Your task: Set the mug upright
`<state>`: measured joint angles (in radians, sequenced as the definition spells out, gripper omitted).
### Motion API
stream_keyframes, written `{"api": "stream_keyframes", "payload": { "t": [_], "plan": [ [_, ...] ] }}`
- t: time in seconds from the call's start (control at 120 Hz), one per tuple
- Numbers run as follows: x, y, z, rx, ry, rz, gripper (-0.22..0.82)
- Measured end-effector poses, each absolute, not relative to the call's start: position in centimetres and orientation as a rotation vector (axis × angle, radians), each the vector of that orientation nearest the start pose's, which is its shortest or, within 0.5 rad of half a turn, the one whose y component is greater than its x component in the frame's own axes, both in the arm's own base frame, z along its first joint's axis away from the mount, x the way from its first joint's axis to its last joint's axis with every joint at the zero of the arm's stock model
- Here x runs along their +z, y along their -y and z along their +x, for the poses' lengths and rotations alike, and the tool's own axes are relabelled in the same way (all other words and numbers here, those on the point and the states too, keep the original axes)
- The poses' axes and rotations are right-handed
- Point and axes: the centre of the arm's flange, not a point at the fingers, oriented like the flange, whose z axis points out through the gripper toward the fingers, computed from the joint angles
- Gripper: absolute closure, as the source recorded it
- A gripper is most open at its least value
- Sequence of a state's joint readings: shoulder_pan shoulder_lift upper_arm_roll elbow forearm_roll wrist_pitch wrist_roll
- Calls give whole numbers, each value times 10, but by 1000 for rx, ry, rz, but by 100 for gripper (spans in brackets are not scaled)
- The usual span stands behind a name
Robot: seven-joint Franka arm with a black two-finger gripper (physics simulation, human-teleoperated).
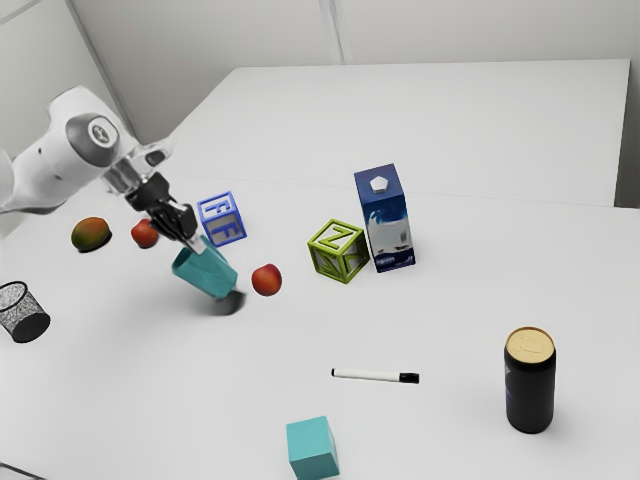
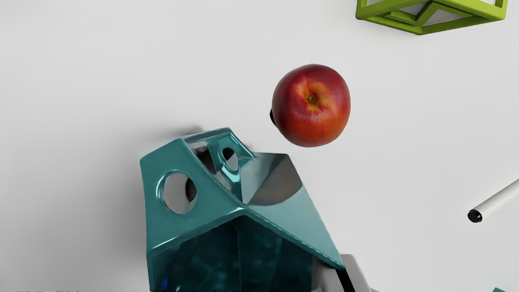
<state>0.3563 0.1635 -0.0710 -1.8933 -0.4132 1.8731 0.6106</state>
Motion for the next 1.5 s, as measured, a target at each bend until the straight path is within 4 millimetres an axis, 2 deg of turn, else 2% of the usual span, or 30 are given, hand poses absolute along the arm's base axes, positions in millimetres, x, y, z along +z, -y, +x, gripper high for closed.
{"api": "stream_keyframes", "payload": {
  "t": [0.283,0.442,0.642,0.908,1.392,1.433,1.5],
  "plan": [
    [412,-98,559,-56,-502,-3183,79],
    [403,-82,553,-42,-548,-3075,79],
    [397,-74,553,-39,-508,-3050,79],
    [395,-46,553,-3,-471,-3058,79],
    [386,-37,547,66,-334,-3089,79],
    [386,-34,547,70,-331,-3089,77],
    [385,-29,547,78,-332,-3092,67]
  ]
}}
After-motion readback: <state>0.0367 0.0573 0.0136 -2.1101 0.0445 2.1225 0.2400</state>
